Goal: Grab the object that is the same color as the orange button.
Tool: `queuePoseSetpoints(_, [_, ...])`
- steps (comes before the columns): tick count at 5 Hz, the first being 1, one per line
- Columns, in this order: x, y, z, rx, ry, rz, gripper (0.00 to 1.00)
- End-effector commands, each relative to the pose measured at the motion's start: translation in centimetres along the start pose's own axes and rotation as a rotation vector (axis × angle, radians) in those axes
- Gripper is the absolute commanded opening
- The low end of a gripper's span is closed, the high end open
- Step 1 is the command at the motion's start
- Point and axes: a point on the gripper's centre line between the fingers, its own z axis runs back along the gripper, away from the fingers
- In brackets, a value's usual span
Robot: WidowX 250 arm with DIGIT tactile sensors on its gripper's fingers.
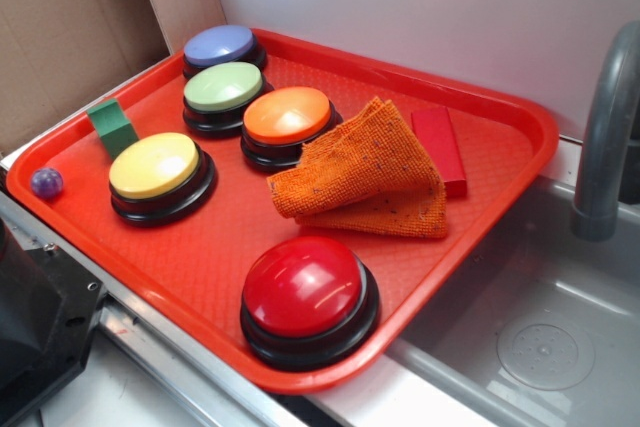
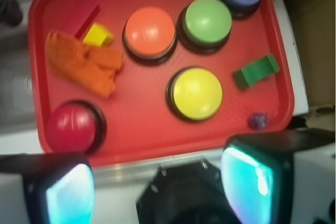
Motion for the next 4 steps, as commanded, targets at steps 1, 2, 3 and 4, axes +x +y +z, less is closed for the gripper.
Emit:
queuePoseSetpoints(1, [4.8, -2.7, -3.8, 0.002, -0.088, -0.147, 1.00])
queuePoseSetpoints(2, [6.2, -4.3, -6.0, -0.048, -0.156, -0.229, 1.00])
queuePoseSetpoints(3, [7.2, -6.4, -8.4, -0.111, -0.161, -0.333, 1.00])
queuePoseSetpoints(4, [7.6, -8.1, -11.2, -0.149, -0.130, -0.411, 1.00])
